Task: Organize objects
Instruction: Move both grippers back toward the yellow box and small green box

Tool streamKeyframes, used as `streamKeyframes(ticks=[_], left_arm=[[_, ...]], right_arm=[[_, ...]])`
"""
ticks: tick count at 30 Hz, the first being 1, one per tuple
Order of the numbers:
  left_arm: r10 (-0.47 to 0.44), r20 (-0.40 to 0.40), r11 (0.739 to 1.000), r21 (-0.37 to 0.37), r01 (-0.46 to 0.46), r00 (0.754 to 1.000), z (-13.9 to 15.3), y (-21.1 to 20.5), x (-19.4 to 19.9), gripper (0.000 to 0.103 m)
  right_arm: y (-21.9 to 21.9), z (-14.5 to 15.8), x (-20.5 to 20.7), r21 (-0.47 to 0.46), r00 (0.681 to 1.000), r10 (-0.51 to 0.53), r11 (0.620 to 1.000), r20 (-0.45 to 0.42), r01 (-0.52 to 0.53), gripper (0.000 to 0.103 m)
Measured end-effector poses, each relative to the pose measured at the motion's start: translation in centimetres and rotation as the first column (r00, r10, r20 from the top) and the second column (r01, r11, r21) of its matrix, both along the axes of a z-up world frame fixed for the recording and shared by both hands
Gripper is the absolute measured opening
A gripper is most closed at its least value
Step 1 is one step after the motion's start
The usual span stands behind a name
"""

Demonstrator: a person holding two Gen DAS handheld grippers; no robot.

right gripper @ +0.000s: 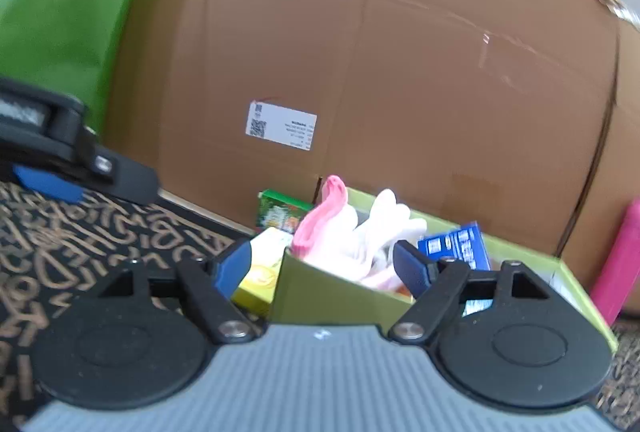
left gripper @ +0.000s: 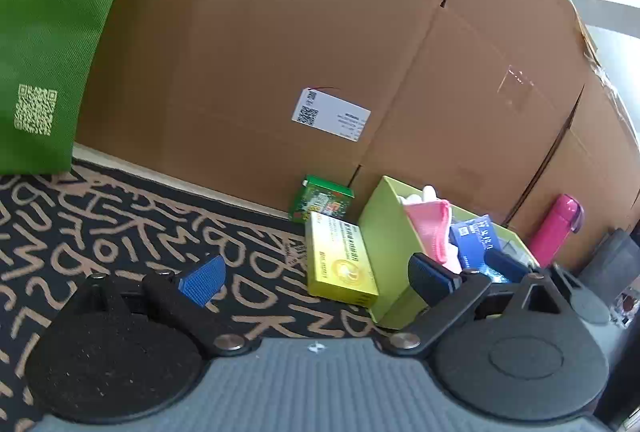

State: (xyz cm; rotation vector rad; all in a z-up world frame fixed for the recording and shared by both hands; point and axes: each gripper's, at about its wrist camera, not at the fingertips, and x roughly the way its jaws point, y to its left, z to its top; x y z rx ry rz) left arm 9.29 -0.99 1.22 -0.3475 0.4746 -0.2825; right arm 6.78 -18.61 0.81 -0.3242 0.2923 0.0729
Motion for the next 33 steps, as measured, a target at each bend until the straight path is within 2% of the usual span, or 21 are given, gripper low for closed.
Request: streamKeyframes(ticks=[3,4,6,11,15,21,26,28,30,33], left_arm=[[-0.014,-0.003,1.0,0.017,0.014,1.0,-0.2,-0.1,0.2,0.101],[-0.018,-0.004,1.0,0.025,0.018,1.0,-0.3,-0.2,0.3,0.101],[-0.022,-0.005,0.999,0.039,0.023,1.0,-0.6,-0.6,0.6,0.101],[-0.037,-0.029,0.997,0.07,0.039,0.999,-1.2,-2.4,2.1,0.101],[-0.054,-0.014,0.991,0.125,0.055,0.998,-1.6,-4.2,4.0,0.101],[-0.088,-0.058,0.962,0.256,0.1,0.994,-3.7,-8.6,8.6,0.101],[-0.114,-0.089,0.939,0.317,0.136,0.99,-5.3,-11.1,10.8,0.101],[-0.129,-0.106,0.932,0.326,0.157,0.986,-5.8,-11.1,11.2,0.076],[-0.11,-0.098,0.92,0.366,0.139,0.989,-5.7,-10.6,10.7,0.072],[-0.105,-0.116,0.925,0.353,0.14,0.988,-5.5,-8.2,9.0,0.072]], right_arm=[[-0.7,-0.5,1.0,-0.003,0.999,-0.051,0.999,-0.015,0.051,0.08],[-1.4,-0.5,1.0,0.035,0.999,-0.045,0.998,-0.022,0.045,0.083],[-2.7,-0.4,0.9,0.1,0.998,-0.04,0.994,-0.044,0.044,0.083],[-4.2,-0.8,0.9,0.099,0.994,-0.104,0.989,-0.04,0.108,0.085],[-5.4,-0.7,0.6,0.124,0.992,-0.115,0.985,-0.047,0.121,0.086],[-6.7,-0.4,-2.3,0.166,0.994,-0.106,0.98,-0.005,0.106,0.092],[-7.4,-0.1,-3.4,0.181,0.995,-0.102,0.978,-0.017,0.104,0.093],[-7.2,0.2,-3.6,0.194,0.996,-0.086,0.977,-0.018,0.088,0.093],[-6.8,0.6,-3.8,0.211,0.998,-0.058,0.976,-0.017,0.06,0.093],[-5.7,1.3,-3.8,0.217,1.0,0.0,0.976,-0.01,0.003,0.091]])
